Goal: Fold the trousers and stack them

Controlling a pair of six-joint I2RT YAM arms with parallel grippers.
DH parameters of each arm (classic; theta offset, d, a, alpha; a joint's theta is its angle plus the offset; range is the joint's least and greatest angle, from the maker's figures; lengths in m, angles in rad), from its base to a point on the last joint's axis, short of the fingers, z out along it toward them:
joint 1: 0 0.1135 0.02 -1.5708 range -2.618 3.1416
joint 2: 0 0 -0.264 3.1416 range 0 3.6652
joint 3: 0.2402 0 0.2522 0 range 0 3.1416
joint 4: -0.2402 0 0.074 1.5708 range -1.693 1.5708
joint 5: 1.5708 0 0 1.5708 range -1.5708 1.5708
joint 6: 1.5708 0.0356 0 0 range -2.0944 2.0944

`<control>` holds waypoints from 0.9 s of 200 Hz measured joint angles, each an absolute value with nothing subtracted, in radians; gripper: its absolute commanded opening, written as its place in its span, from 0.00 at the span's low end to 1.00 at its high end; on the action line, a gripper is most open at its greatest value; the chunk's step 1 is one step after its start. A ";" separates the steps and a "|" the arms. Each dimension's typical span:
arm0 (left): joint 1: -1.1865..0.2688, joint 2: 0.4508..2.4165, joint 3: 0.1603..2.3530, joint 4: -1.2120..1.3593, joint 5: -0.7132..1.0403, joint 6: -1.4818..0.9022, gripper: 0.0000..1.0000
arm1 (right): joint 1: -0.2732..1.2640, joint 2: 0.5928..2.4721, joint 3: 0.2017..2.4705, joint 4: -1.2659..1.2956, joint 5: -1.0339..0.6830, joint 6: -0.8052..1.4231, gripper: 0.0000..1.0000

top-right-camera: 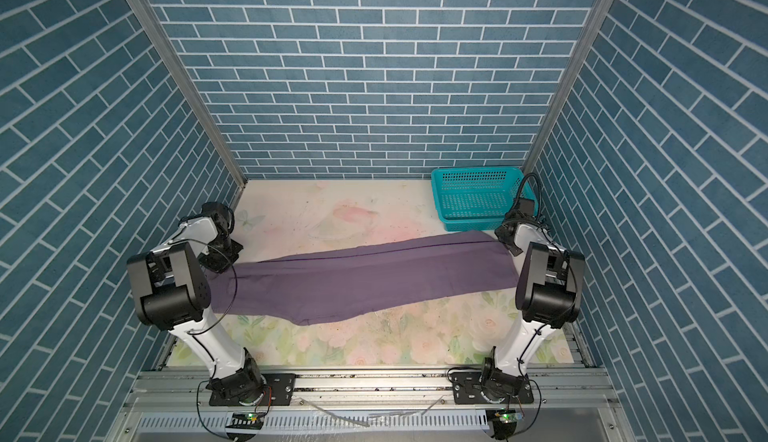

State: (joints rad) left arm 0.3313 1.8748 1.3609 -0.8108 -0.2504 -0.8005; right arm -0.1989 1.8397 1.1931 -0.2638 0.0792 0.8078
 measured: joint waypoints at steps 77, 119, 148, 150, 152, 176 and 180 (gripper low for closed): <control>0.324 2.007 1.634 -0.855 -0.269 -0.766 0.56 | -0.215 1.897 1.340 -0.260 0.112 0.841 0.49; 0.274 1.859 1.537 -0.845 -0.265 -0.762 0.56 | -0.217 1.782 1.287 -0.263 0.122 0.828 0.47; 0.135 1.729 1.422 -0.817 -0.262 -0.762 0.56 | -0.213 1.601 1.115 -0.260 0.105 0.804 0.47; 0.126 1.726 1.418 -0.816 -0.262 -0.762 0.56 | -0.212 1.589 1.102 -0.260 0.103 0.802 0.48; 0.114 1.720 1.411 -0.813 -0.262 -0.762 0.56 | -0.211 1.579 1.089 -0.263 0.101 0.799 0.48; -0.041 1.681 1.356 -0.794 -0.262 -0.762 0.56 | -0.208 1.481 0.951 -0.287 0.090 0.768 0.57; -0.068 1.678 1.349 -0.793 -0.262 -0.762 0.56 | -0.207 1.468 0.929 -0.295 0.089 0.760 0.59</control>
